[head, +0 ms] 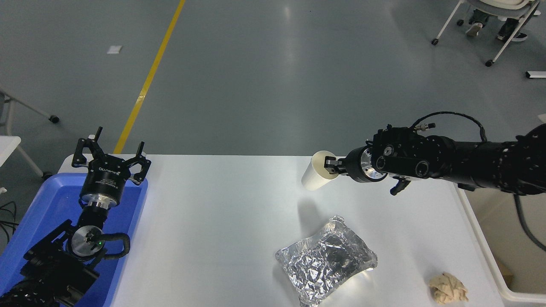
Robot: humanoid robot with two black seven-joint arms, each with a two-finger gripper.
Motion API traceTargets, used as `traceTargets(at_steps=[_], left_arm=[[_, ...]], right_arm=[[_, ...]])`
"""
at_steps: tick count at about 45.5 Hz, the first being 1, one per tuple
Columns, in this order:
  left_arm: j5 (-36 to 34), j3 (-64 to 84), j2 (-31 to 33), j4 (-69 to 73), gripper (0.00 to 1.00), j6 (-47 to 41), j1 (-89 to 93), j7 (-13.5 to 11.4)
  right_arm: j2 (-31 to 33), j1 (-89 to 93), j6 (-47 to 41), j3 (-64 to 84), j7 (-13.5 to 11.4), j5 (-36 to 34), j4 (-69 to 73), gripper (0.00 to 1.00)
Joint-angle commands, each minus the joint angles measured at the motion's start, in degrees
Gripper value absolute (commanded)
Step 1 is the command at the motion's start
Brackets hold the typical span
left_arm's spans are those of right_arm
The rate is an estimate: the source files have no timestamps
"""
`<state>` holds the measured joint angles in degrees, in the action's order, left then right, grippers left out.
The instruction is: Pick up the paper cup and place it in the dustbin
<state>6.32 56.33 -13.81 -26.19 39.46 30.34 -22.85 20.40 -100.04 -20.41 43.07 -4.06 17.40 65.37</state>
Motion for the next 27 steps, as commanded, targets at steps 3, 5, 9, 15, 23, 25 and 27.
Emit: traceTargets(at_steps=[3,5,9,15,23,25,27], left_arm=[[0.01,0.18,-0.08,0.0,1.0,0.0,-0.19,0.0],[0.01,0.18,-0.08,0.0,1.0,0.0,-0.19,0.0],[0.01,0.18,-0.08,0.0,1.0,0.0,-0.19,0.0],[0.01,0.18,-0.08,0.0,1.0,0.0,-0.19,0.09],[0.01,0.18,-0.08,-0.09,1.0,0.09,-0.28,0.09],[0.01,0.18,-0.08,0.0,1.0,0.09,-0.28,0.09],[0.01,0.18,-0.08,-0.09,1.0,0.09,-0.28,0.09]], right_arm=[[11.41,-28.61,-20.62,5.97,0.19,-0.61,17.68,0.0],[11.59,-31.43,-23.52,6.32,0.19,-0.7,18.21,0.0],[11.42,-35.47,-24.59,6.94,0.19,-0.79,18.39,0.0],[10.54,-39.17,-24.59,6.85,0.1,-0.96,18.39,0.0],[10.01,-41.63,-24.59,7.64,0.01,-0.88,18.39,0.0],[9.66,-42.42,-24.59,8.6,0.01,-0.96,18.39,0.0],[9.39,-42.86,-24.59,9.4,0.01,-0.88,18.39,0.0]])
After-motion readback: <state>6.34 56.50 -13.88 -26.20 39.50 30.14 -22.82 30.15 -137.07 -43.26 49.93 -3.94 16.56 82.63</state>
